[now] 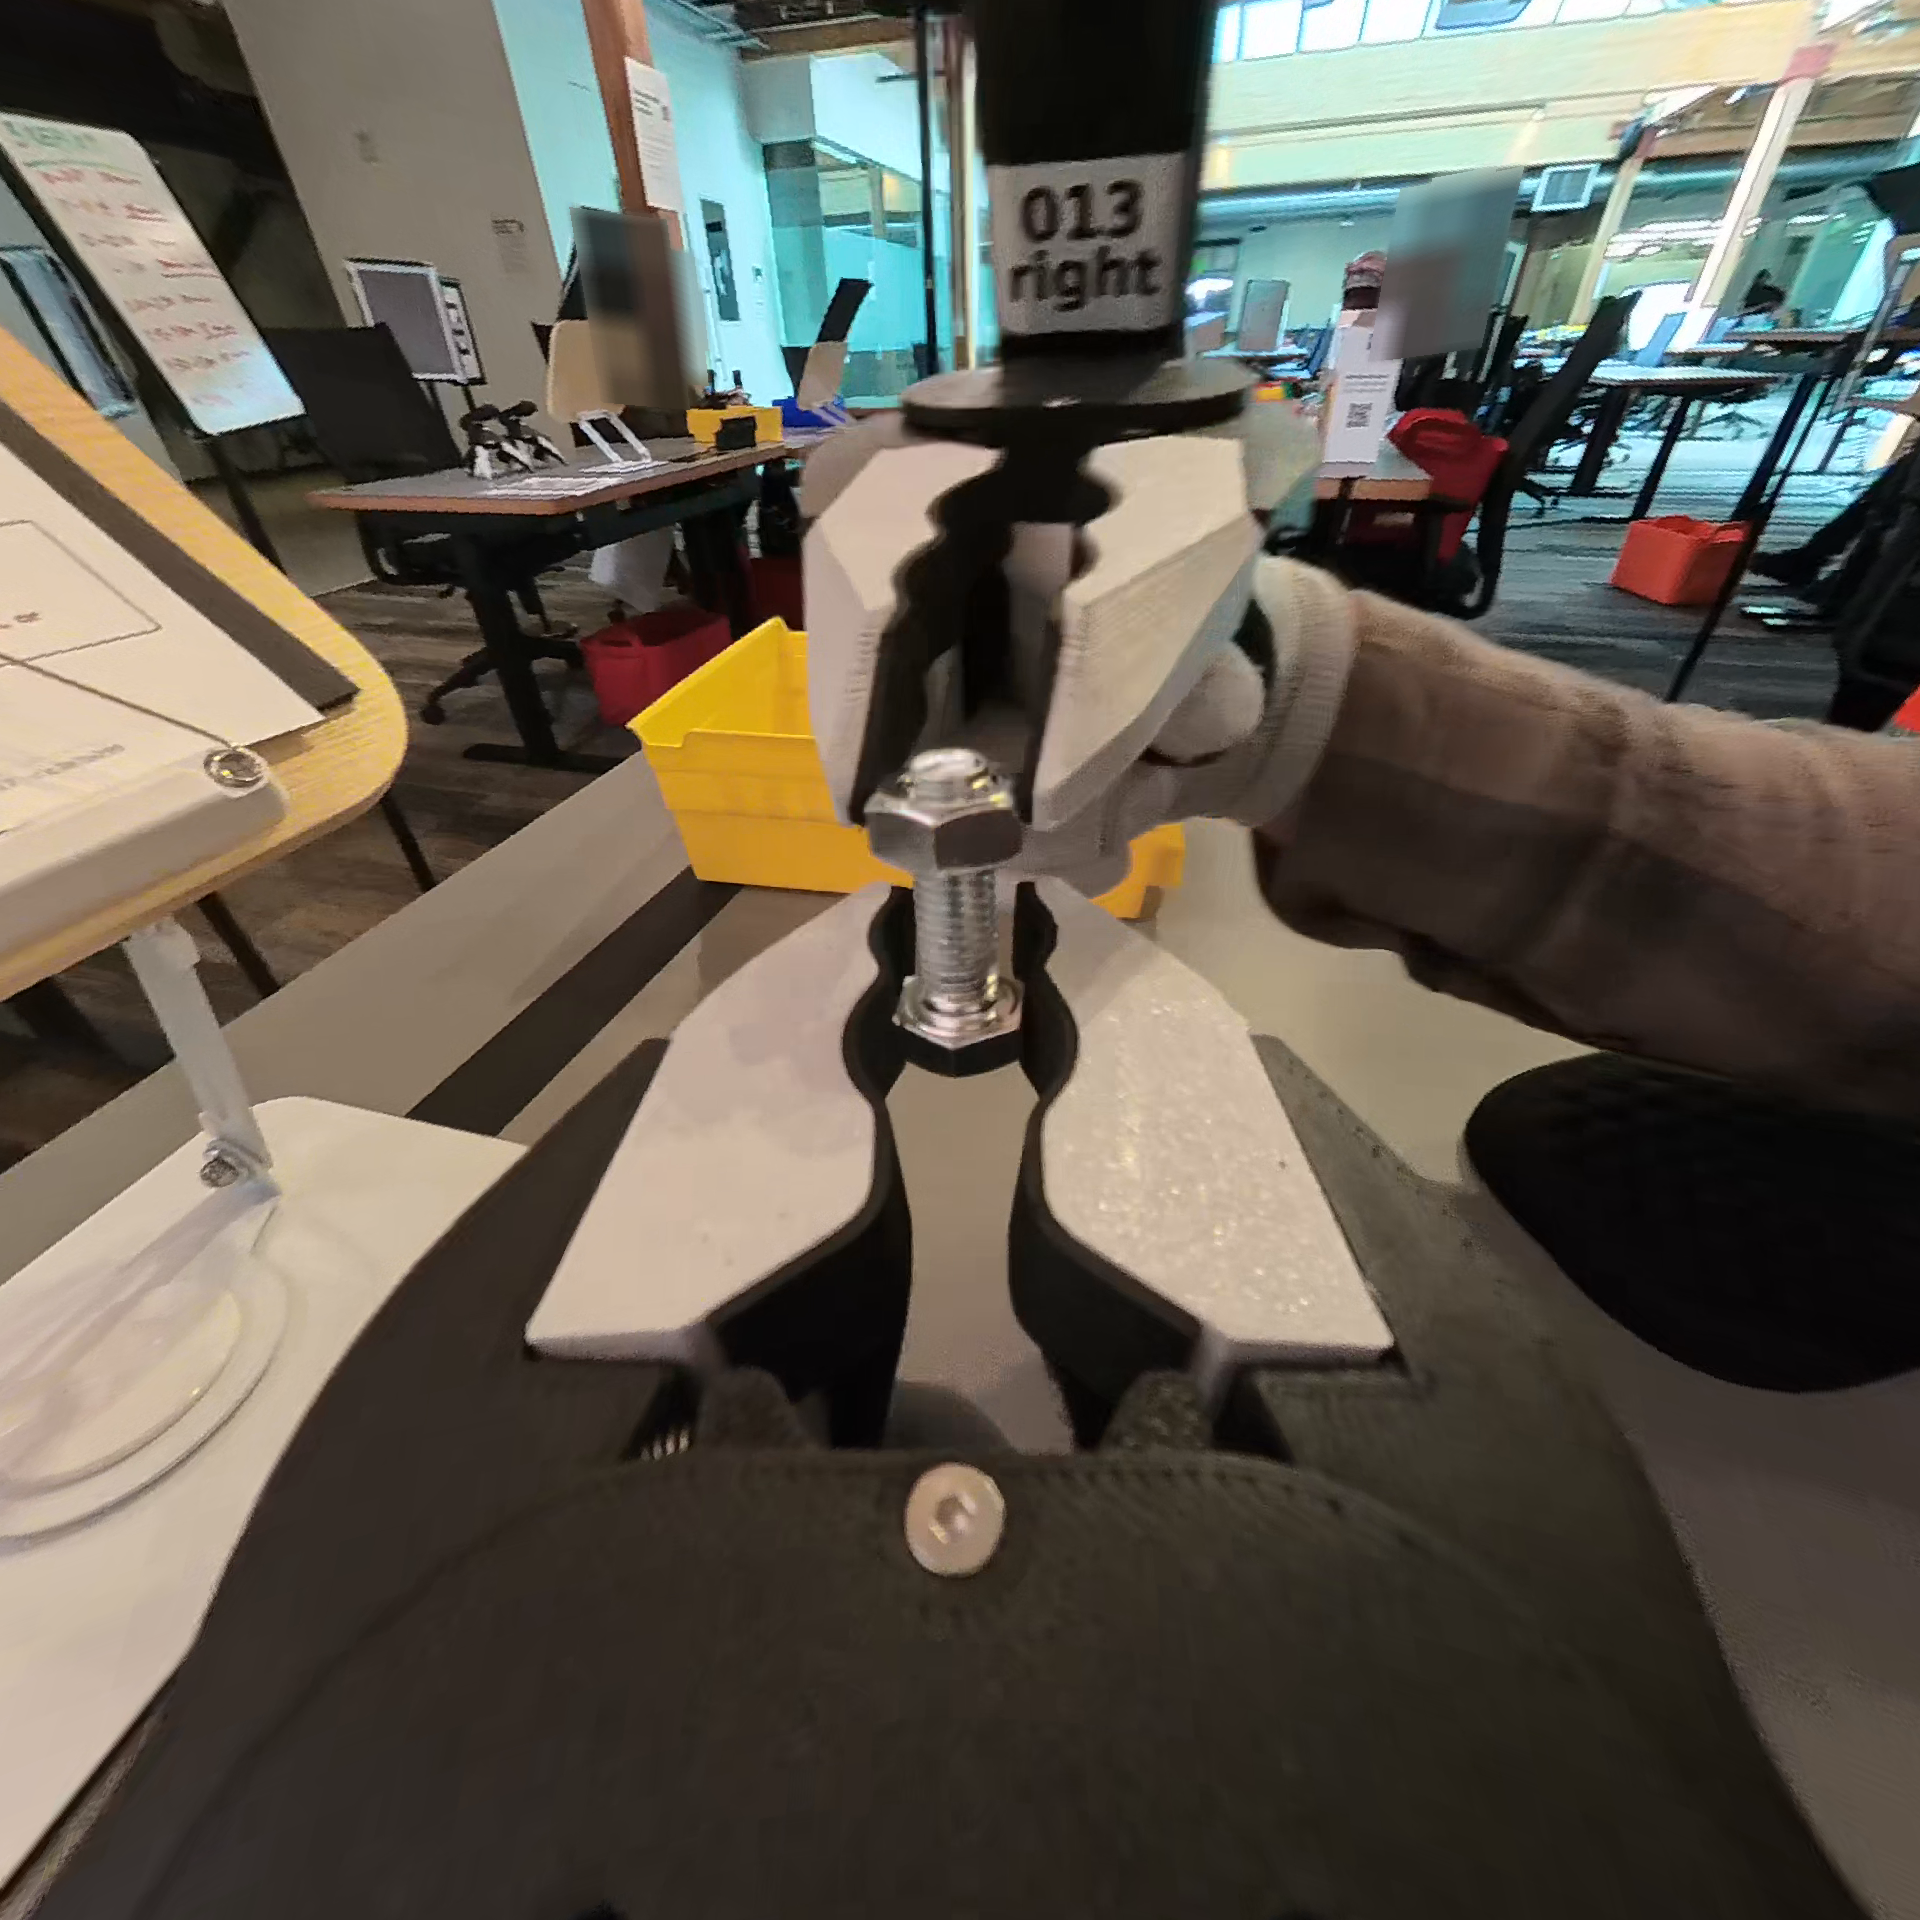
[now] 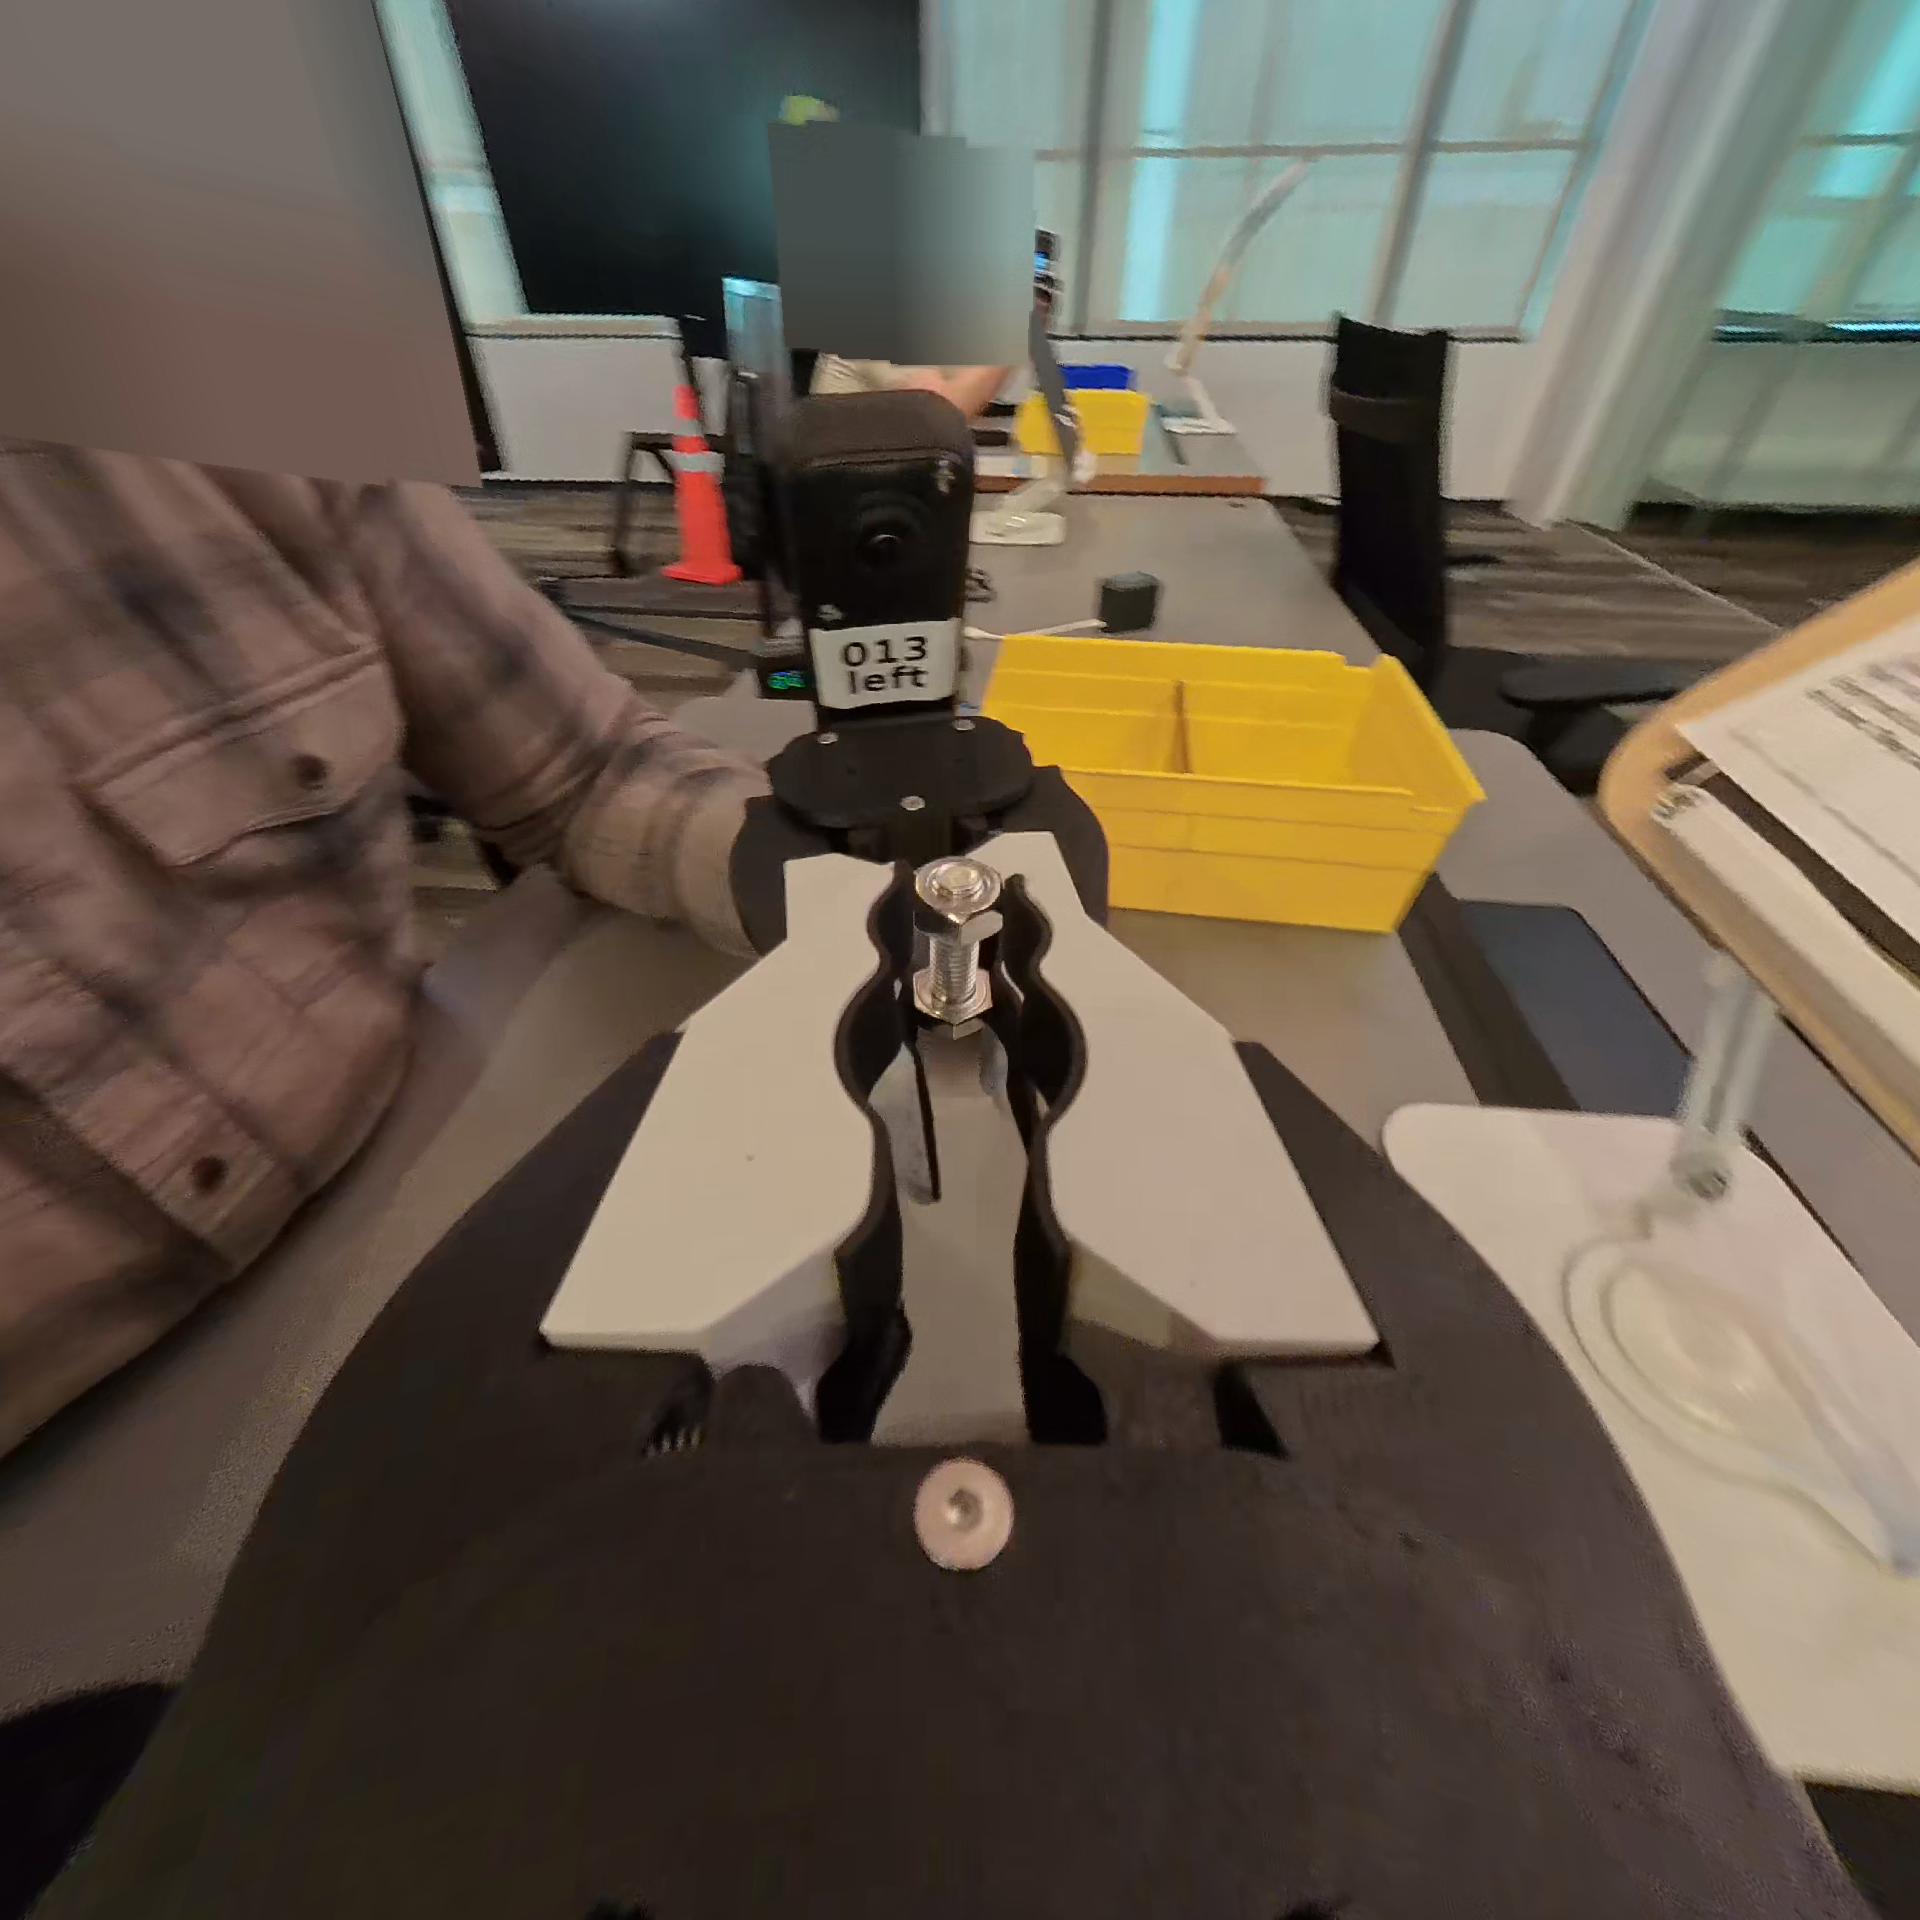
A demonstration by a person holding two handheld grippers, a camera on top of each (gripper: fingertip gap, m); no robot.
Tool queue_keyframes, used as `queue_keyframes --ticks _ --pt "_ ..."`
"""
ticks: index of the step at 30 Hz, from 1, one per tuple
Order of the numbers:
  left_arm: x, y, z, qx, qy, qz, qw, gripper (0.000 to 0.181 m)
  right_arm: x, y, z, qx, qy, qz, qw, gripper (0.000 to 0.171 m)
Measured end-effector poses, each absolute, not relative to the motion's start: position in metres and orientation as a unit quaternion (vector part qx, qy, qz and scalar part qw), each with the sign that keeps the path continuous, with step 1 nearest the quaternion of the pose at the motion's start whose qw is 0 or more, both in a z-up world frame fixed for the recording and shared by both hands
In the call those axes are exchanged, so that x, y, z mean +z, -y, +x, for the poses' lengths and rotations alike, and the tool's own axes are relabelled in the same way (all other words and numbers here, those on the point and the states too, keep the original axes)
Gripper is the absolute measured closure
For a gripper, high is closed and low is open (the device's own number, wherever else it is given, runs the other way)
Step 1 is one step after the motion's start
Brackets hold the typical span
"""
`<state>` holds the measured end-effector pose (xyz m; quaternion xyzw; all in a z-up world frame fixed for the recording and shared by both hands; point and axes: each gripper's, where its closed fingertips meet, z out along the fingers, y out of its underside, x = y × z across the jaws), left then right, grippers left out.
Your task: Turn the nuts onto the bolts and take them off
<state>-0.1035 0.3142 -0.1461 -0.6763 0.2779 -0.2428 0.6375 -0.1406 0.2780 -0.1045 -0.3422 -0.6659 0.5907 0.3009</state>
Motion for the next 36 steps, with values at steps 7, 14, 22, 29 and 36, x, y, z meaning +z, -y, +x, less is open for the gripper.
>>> queue_keyframes --ticks 7,14,22,29,36 --pt "-0.154 -0.323 -0.110 -0.196 -0.261 -0.687 0.649 0.162 -0.112 -0.287 -0.145 0.504 0.588 -0.485 0.408 0.156" --pt "-0.167 -0.331 -0.111 -0.159 -0.242 -0.702 0.651 0.163 -0.125 -0.299 -0.141 0.361 0.436 -0.623 0.540 0.156" --pt "-0.165 -0.327 -0.103 -0.169 -0.249 -0.694 0.654 0.163 -0.123 -0.291 -0.137 0.267 0.401 -0.629 0.610 0.154" --pt "-0.157 -0.321 -0.101 -0.208 -0.254 -0.687 0.648 0.163 -0.079 -0.285 -0.126 0.404 0.493 -0.534 0.556 0.139" --pt "-0.142 -0.310 -0.093 -0.260 -0.258 -0.672 0.644 0.163 -0.075 -0.266 -0.110 0.563 0.657 -0.353 0.355 0.148"
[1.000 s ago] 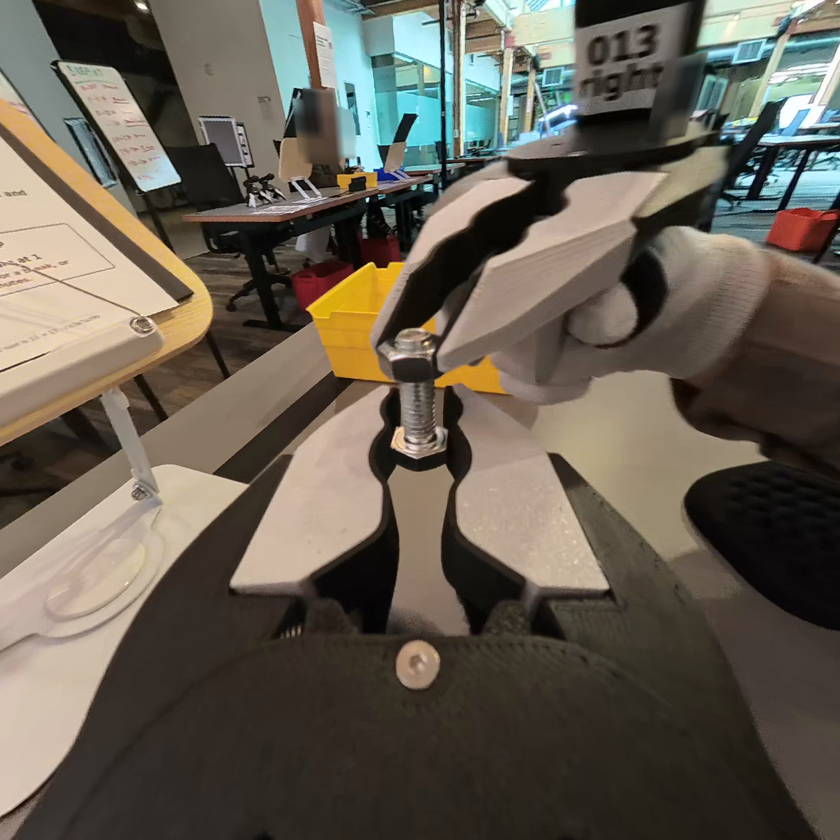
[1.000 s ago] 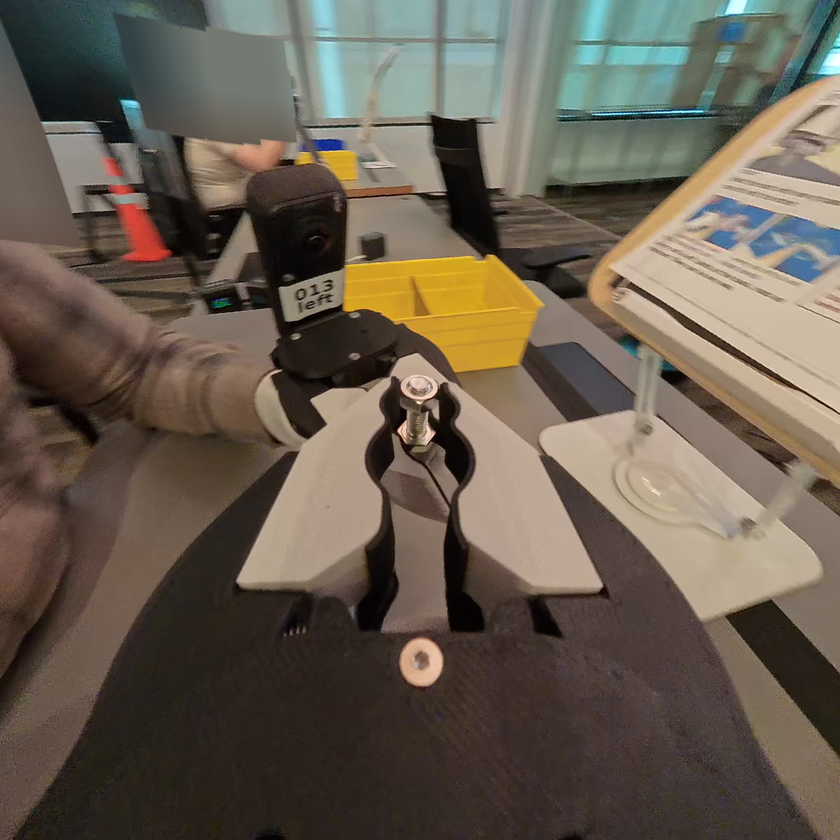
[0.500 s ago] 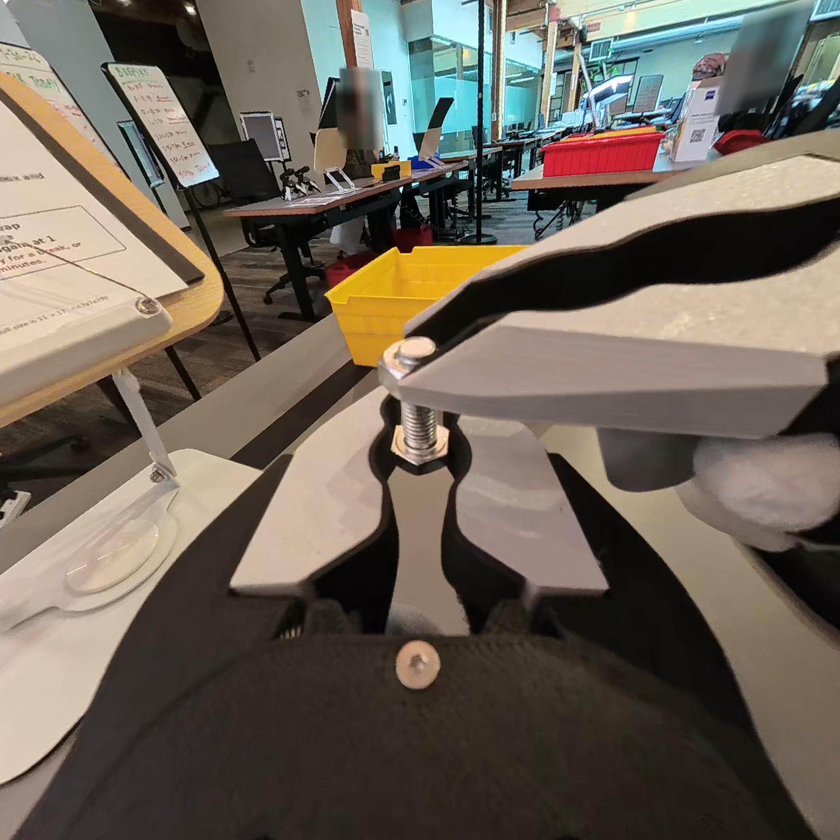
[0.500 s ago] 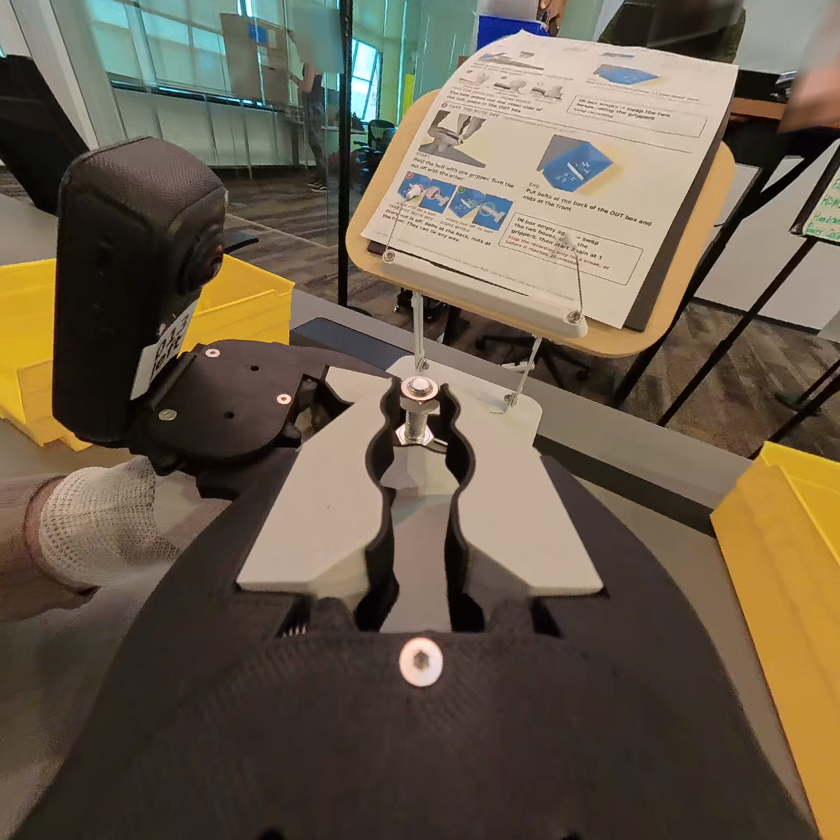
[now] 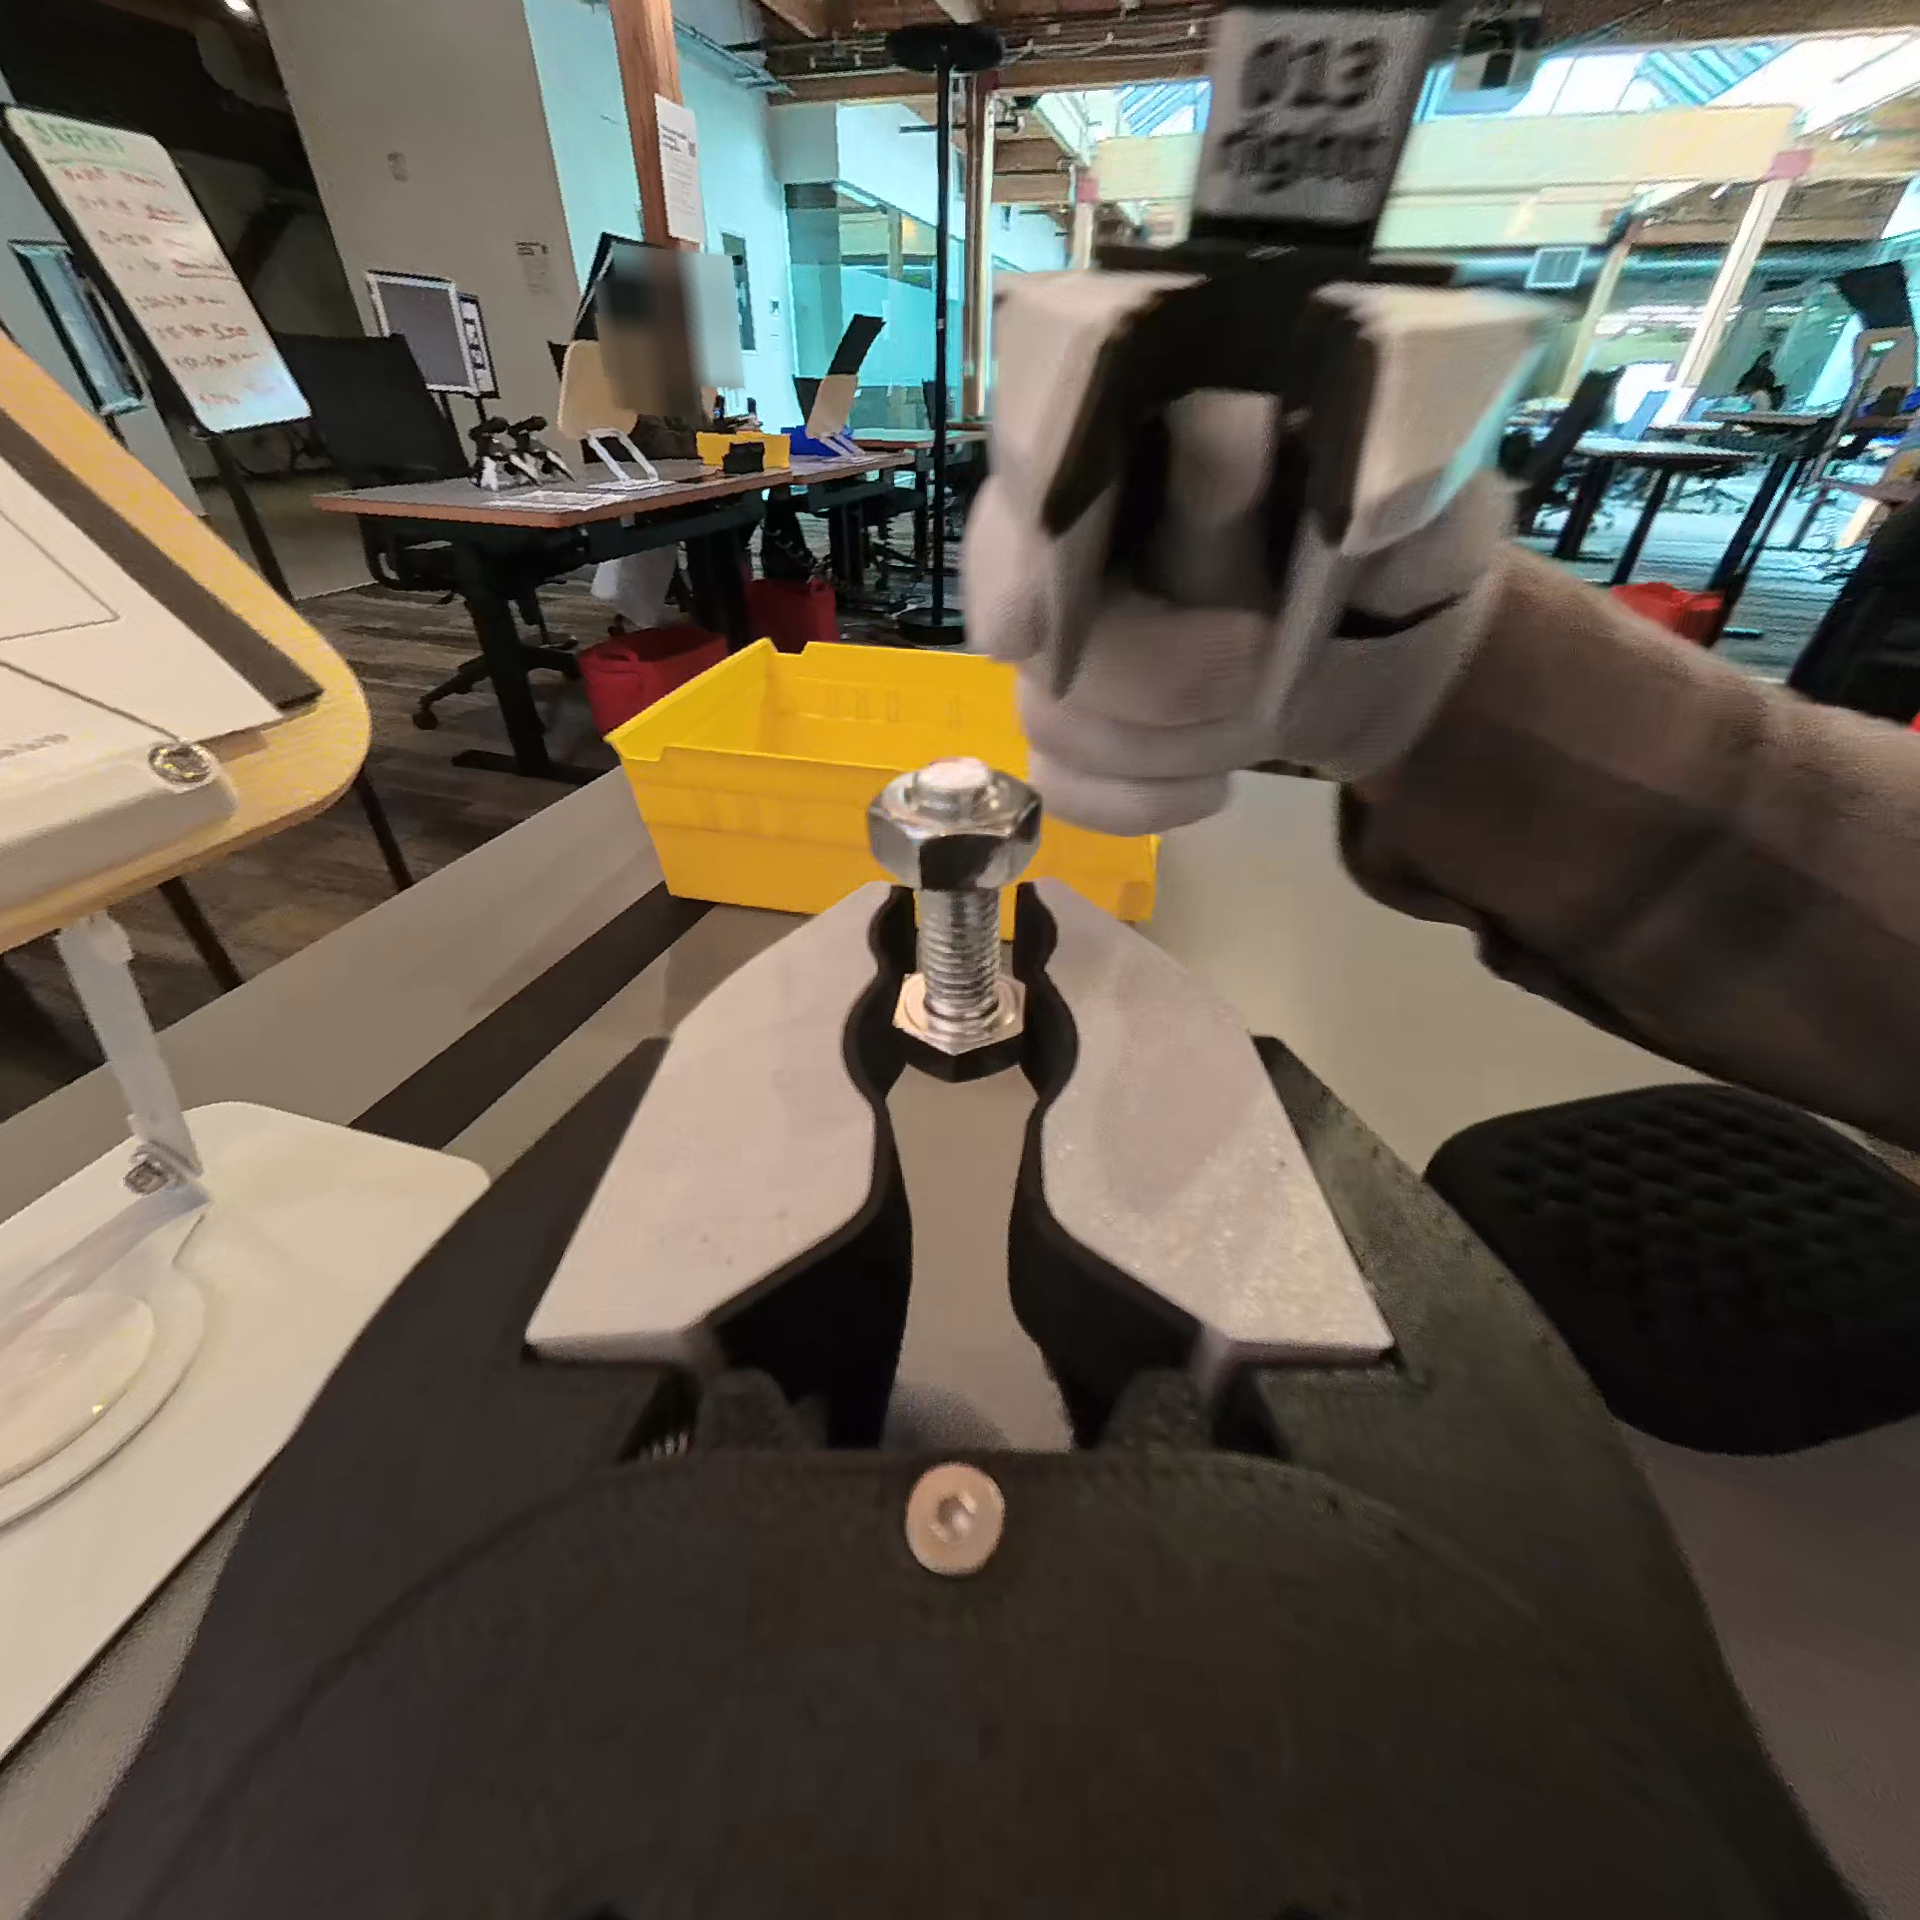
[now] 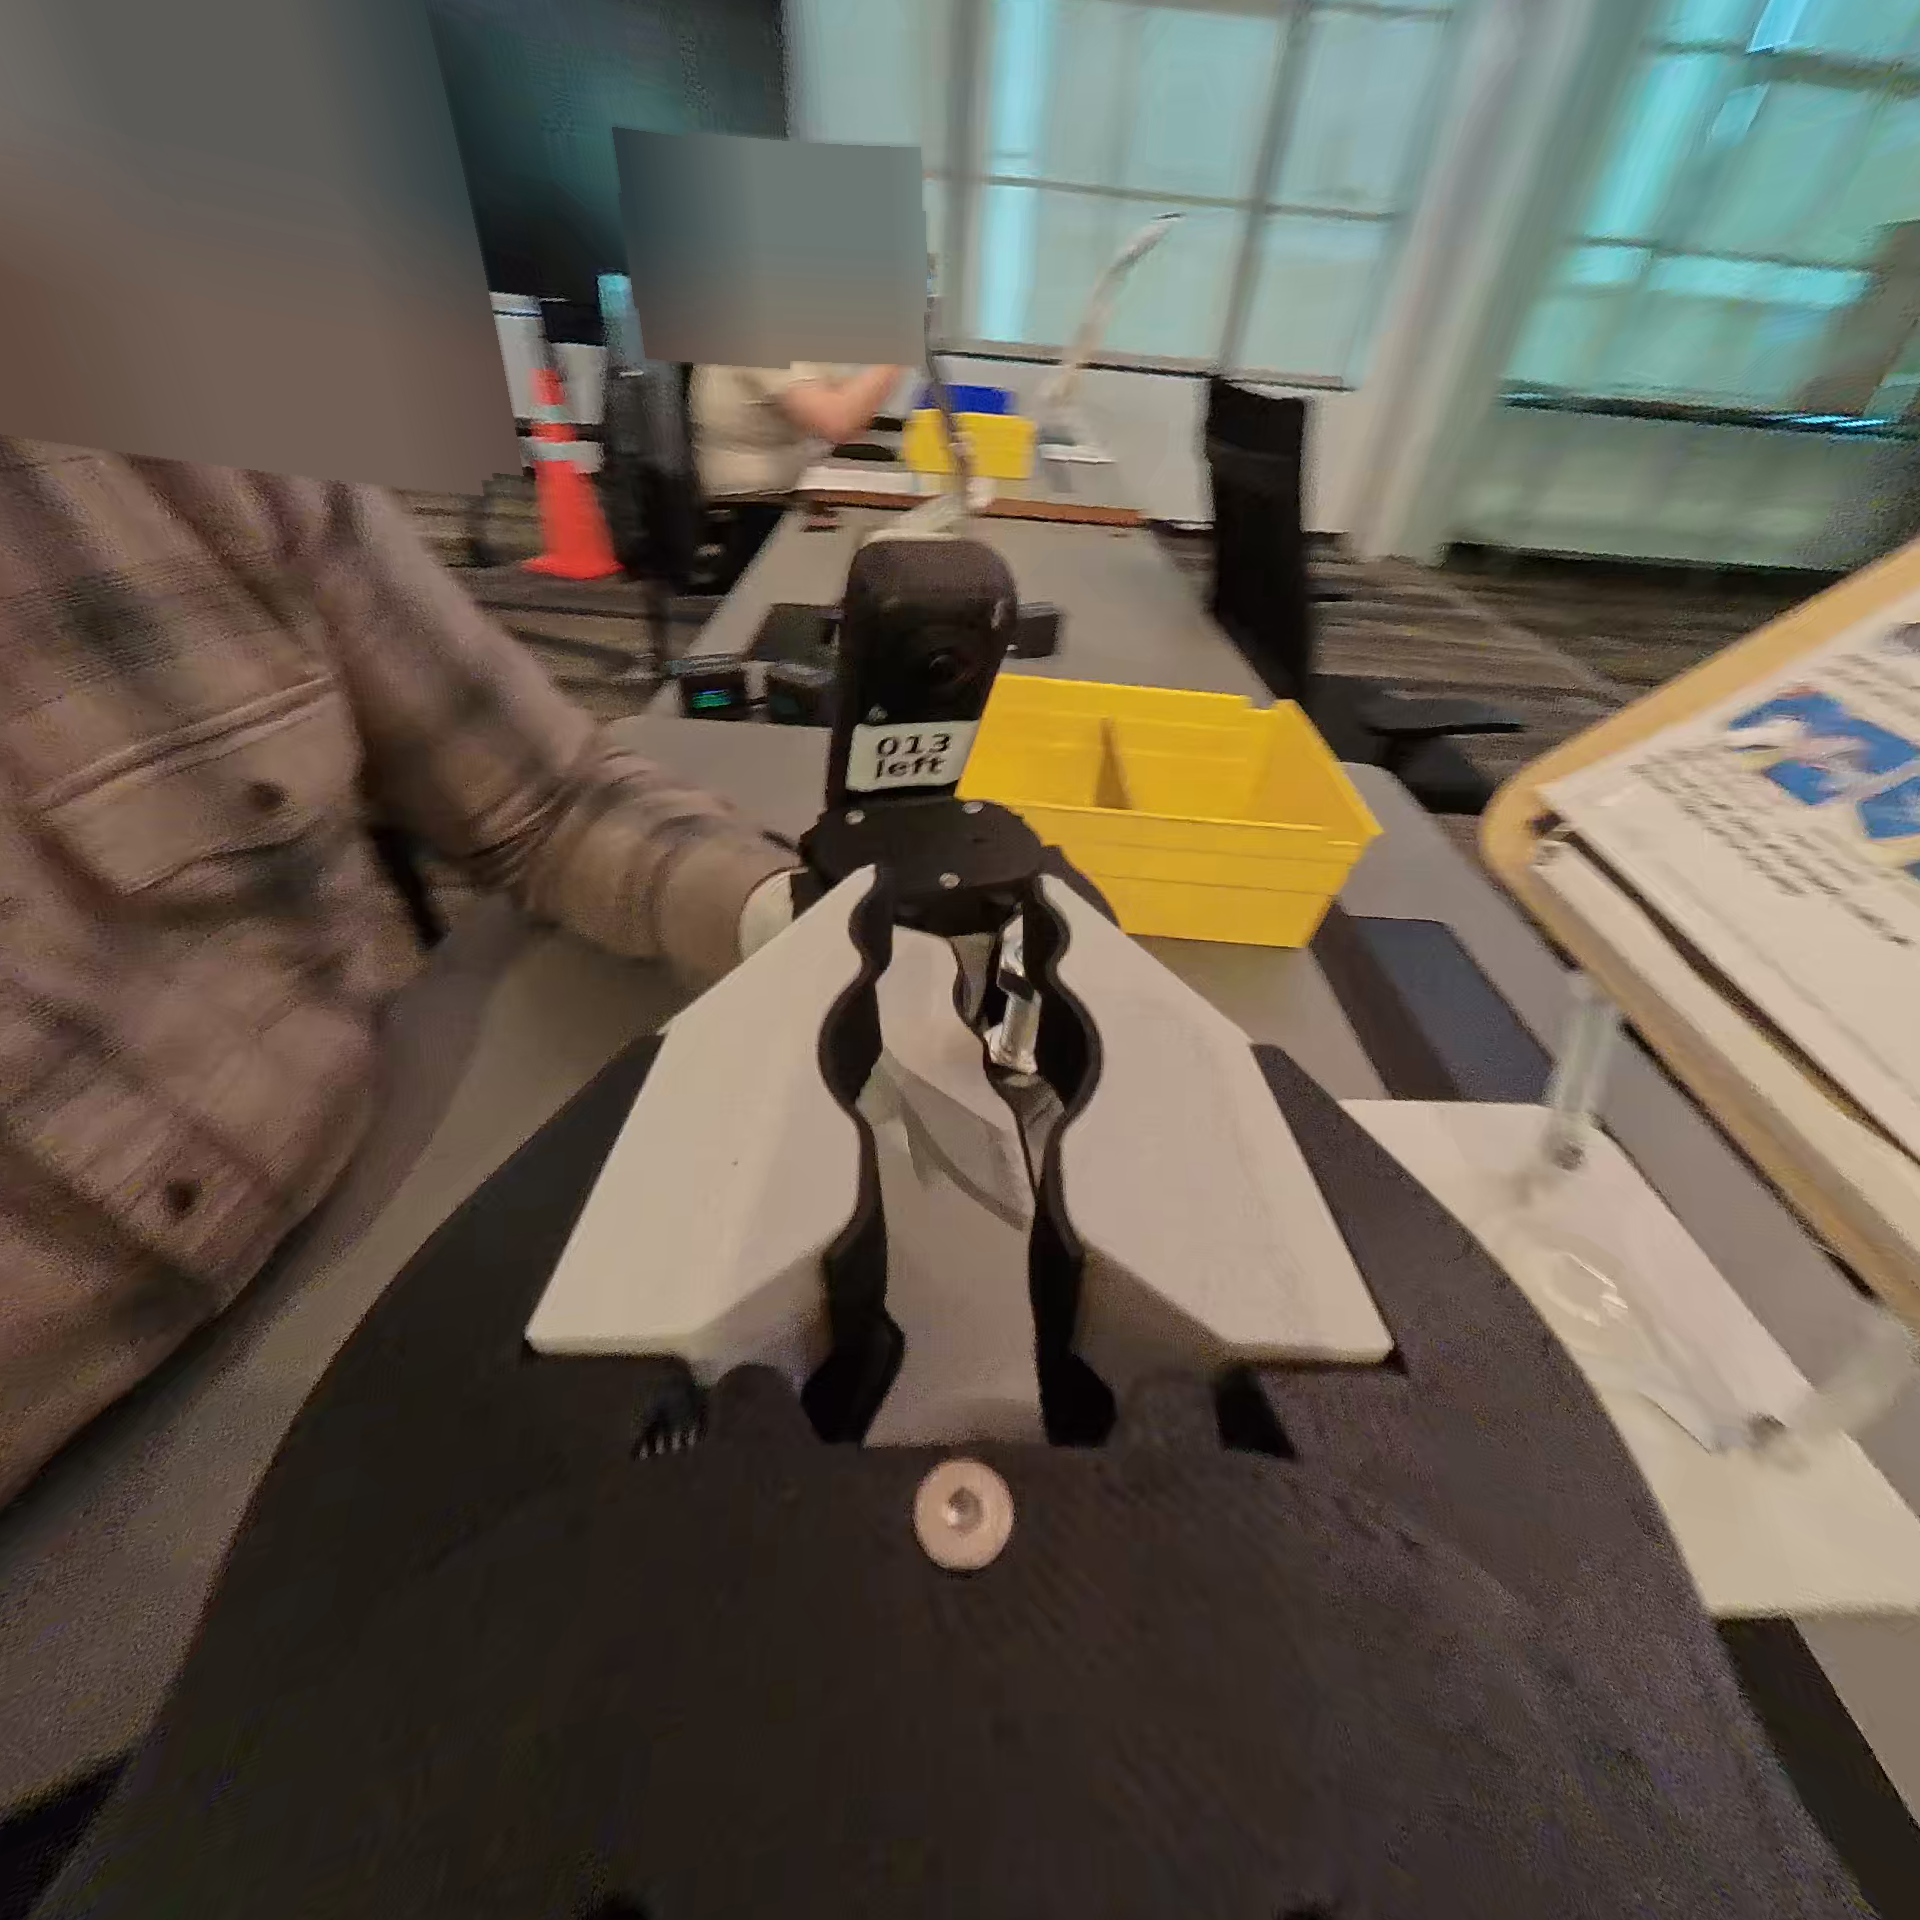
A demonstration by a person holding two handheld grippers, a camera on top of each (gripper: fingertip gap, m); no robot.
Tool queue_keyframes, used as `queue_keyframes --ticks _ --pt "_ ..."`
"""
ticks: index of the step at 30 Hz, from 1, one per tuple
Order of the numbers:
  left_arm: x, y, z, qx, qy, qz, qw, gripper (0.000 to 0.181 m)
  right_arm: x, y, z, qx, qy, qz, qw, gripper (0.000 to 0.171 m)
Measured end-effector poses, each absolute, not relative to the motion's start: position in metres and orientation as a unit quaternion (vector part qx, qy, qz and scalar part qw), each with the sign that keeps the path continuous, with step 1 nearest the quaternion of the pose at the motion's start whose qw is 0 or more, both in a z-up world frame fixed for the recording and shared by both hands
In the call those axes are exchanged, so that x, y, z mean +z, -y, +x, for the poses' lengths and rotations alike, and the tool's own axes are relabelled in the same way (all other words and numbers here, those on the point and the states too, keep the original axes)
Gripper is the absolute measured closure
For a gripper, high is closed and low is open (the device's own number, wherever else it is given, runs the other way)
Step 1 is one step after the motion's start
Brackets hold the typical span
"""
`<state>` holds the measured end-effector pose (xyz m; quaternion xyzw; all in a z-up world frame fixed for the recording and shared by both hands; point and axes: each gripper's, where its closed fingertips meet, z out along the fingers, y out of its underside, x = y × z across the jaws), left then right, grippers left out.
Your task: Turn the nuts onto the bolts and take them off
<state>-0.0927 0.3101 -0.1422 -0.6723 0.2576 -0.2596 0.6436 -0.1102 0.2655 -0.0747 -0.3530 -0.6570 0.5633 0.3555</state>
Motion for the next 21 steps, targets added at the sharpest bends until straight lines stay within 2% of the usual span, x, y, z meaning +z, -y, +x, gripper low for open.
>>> queue_keyframes --ticks 5,7,11,21 --pt "-0.136 -0.298 -0.081 -0.294 -0.281 -0.660 0.632 0.162 -0.066 -0.279 -0.109 0.668 0.648 -0.252 0.264 0.146" --pt "-0.135 -0.295 -0.078 -0.306 -0.287 -0.658 0.626 0.162 -0.070 -0.280 -0.110 0.690 0.653 -0.219 0.222 0.150" --pt "-0.135 -0.293 -0.077 -0.313 -0.294 -0.658 0.618 0.163 -0.085 -0.277 -0.113 0.708 0.670 -0.168 0.149 0.148" --pt "-0.143 -0.291 -0.072 -0.329 -0.307 -0.659 0.603 0.163 -0.098 -0.261 -0.111 0.721 0.683 -0.084 0.081 0.146"
